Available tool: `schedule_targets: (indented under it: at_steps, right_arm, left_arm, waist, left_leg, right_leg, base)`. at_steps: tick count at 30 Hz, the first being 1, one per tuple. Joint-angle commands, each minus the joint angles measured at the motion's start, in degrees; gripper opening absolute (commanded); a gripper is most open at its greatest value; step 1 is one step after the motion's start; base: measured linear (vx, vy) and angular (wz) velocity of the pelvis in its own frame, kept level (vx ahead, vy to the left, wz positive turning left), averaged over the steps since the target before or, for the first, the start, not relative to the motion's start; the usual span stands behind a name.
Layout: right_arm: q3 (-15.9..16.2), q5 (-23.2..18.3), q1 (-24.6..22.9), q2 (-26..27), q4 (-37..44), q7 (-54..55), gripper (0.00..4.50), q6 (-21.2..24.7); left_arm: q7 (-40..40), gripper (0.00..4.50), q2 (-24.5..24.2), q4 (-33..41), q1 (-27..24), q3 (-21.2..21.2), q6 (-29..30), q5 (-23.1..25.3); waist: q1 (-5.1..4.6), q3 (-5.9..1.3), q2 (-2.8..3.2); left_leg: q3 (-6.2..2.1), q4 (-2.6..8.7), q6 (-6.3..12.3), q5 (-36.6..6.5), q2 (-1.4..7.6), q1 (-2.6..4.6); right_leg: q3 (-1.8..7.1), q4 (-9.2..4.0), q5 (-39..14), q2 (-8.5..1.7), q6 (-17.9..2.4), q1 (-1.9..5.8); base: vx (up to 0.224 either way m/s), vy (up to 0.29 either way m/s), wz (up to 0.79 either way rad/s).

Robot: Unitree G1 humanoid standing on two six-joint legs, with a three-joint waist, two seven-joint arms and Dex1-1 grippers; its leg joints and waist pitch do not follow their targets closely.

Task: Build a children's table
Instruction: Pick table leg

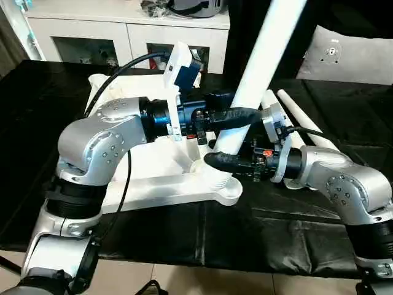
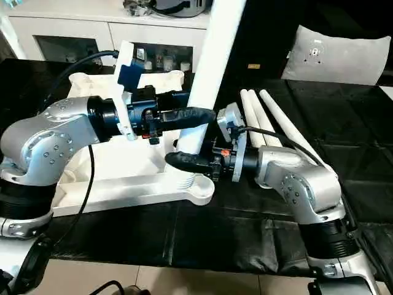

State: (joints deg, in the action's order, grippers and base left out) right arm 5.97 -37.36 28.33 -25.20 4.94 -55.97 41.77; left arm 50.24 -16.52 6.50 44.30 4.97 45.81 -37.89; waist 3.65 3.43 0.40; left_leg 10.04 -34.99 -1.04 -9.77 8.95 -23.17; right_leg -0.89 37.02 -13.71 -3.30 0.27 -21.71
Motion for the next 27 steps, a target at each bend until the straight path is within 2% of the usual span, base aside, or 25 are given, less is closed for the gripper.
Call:
schedule_targets:
  at_steps: [1,3,6,7,9,12,13,14,16,18,19,20,21,22,25,26,27]
  right_arm:
    - [-0.65,1.29,-0.77,-0.02,-1.03,1.87,1.96,0.22]
    - [-0.61,1.41,-0.97,-0.03,-1.01,1.95,1.95,0.15]
    - [-0.46,1.67,-1.35,0.12,-0.97,2.20,1.94,-0.01]
    - [-0.36,1.75,-1.45,0.20,-0.99,2.32,1.94,-0.09]
    - [-0.27,1.88,-1.65,0.41,-1.01,2.61,1.94,-0.25]
    - [-0.54,1.89,-2.04,1.08,-0.95,3.36,1.94,-0.31]
    - [-0.81,1.68,-2.17,1.55,-1.01,3.70,1.94,-0.34]
    - [-0.86,1.64,-2.19,1.62,-1.02,3.75,1.94,-0.35]
    - [-1.58,1.00,-2.49,2.68,-1.10,4.55,1.94,-0.52]
    - [-2.24,0.35,-2.88,3.68,-1.09,5.51,1.94,-0.93]
    - [-2.61,0.35,-3.27,4.37,-0.99,6.65,1.94,-1.34]
    - [-2.84,0.35,-3.55,4.85,-0.79,7.34,1.94,-1.59]
    - [-3.39,0.31,-3.97,5.50,-0.32,8.30,1.94,-1.92]
    - [-3.96,0.03,-4.36,6.11,0.31,9.27,1.94,-1.83]
    - [-4.84,-0.30,-6.04,6.92,3.45,11.29,1.93,-1.43]
    - [-4.92,-0.17,-6.37,6.97,4.07,11.78,1.93,-1.39]
    - [-5.22,-0.35,-7.20,6.89,5.78,12.93,1.93,-0.59]
  left_arm:
    - [1.06,2.60,1.32,3.62,0.29,1.18,0.66,-3.27]
    - [1.31,2.98,1.56,3.86,0.16,1.30,0.73,-3.68]
    - [1.20,2.98,2.40,4.46,-0.09,1.30,1.49,-4.81]
    - [1.01,3.09,2.91,4.49,-0.15,1.07,1.87,-5.30]
    - [0.77,3.40,3.67,4.57,-0.33,0.64,2.23,-5.82]
    - [0.15,3.45,5.95,4.76,-0.92,-2.08,3.00,-9.96]
    - [-0.51,3.58,7.28,4.59,-1.06,-3.99,3.68,-12.83]
    - [-0.56,3.75,7.39,4.56,-1.08,-4.15,3.70,-13.06]
    - [-1.62,3.84,8.96,4.06,-1.31,-6.56,4.09,-16.24]
    - [-3.23,3.84,10.22,2.51,-1.21,-8.79,4.51,-17.64]
    - [-5.08,3.84,11.02,0.56,-0.87,-10.38,4.32,-17.37]
    - [-6.17,3.84,11.04,-0.83,-0.70,-10.94,3.58,-15.93]
    - [-7.09,3.84,10.79,-1.95,-0.80,-11.06,2.42,-13.79]
    - [-7.82,3.88,10.28,-2.98,-1.04,-11.00,1.53,-11.74]
    - [-8.52,3.88,7.81,-4.11,-2.93,-9.39,-1.22,-6.26]
    - [-8.82,3.88,7.31,-4.28,-3.27,-9.02,-1.62,-5.42]
    - [-9.23,3.88,6.55,-4.54,-3.90,-8.74,-2.12,-4.30]
  waist:
    - [0.07,-4.18,0.03]
    - [0.07,-4.21,-0.05]
    - [0.04,-4.22,0.05]
    - [0.05,-4.25,0.20]
    - [0.01,-4.22,0.09]
    - [0.03,-4.20,0.09]
    - [0.10,-4.24,0.03]
    - [0.08,-4.23,0.10]
    - [0.13,-4.25,0.27]
    - [0.17,-4.21,0.69]
    - [0.02,-4.04,0.82]
    - [0.21,-3.80,1.64]
    - [0.11,-3.65,1.55]
    - [0.21,-3.59,1.77]
    - [-0.05,-3.08,2.11]
    - [-0.19,-3.13,1.93]
    - [-0.16,-2.84,2.41]
  left_leg:
    - [-1.10,3.36,1.20,-5.60,3.43,1.71]
    - [-1.14,3.38,1.21,-5.80,3.42,1.70]
    - [-1.16,3.37,1.09,-5.81,3.42,1.70]
    - [-1.19,3.36,1.00,-5.78,3.43,1.75]
    - [-1.19,3.38,1.01,-6.21,3.45,1.75]
    - [-1.14,3.35,1.15,-5.98,3.38,1.66]
    - [-1.15,3.30,1.31,-5.89,3.36,1.65]
    - [-1.15,3.29,1.39,-6.03,3.33,1.59]
    - [-1.17,3.26,1.45,-6.38,3.30,1.62]
    - [-1.31,3.34,1.20,-6.93,3.32,1.71]
    - [-1.25,3.48,0.95,-7.89,3.26,1.72]
    - [-1.43,3.55,0.20,-9.47,3.25,1.89]
    - [-1.38,3.69,-0.06,-10.57,3.29,2.01]
    - [-1.52,3.82,-0.68,-11.38,3.34,2.12]
    - [-1.71,4.15,-0.90,-12.27,3.19,1.80]
    - [-1.72,4.08,-0.58,-11.22,3.20,1.72]
    - [-1.76,4.16,-0.46,-10.73,3.20,1.66]
  right_leg:
    - [1.84,-4.14,2.02,-4.05,-15.85,2.59]
    - [1.85,-4.18,2.01,-4.06,-15.73,2.65]
    - [1.86,-4.19,1.90,-4.10,-15.77,2.66]
    - [1.82,-4.10,2.13,-4.04,-15.85,2.63]
    - [1.83,-4.19,2.00,-4.05,-15.85,2.65]
    - [1.85,-4.20,2.25,-4.08,-16.23,2.68]
    - [1.82,-4.11,2.70,-4.08,-16.47,2.69]
    - [1.80,-4.15,2.88,-4.10,-16.73,2.68]
    - [1.75,-4.12,2.77,-4.05,-16.93,2.68]
    - [1.72,-4.21,2.24,-4.00,-16.77,2.59]
    - [1.74,-4.53,1.38,-3.87,-16.52,2.48]
    - [1.74,-4.61,-0.54,-4.01,-16.52,2.32]
    - [1.78,-5.00,-1.91,-3.89,-16.08,2.17]
    - [1.83,-4.94,-2.90,-3.94,-15.64,2.25]
    - [1.92,-5.12,-4.79,-3.91,-13.71,2.38]
    - [2.00,-5.16,-4.60,-3.99,-13.30,2.50]
    - [2.05,-5.25,-4.65,-4.02,-13.04,2.34]
  base:
    - [0.000,0.000,0.00]
    - [0.000,0.000,0.00]
    - [0.000,0.000,0.00]
    - [0.000,0.000,0.00]
    - [0.000,0.000,0.00]
    - [0.000,0.000,0.00]
    - [0.000,0.000,0.00]
    - [0.000,0.000,0.00]
    - [0.000,0.000,0.00]
    - [0.000,0.000,0.00]
    - [0.000,0.000,0.00]
    - [0.000,0.000,0.00]
    - [0.000,0.000,0.00]
    - [0.000,0.000,0.00]
    - [0.000,0.000,0.00]
    - [0.000,0.000,0.00]
    - [0.000,0.000,0.00]
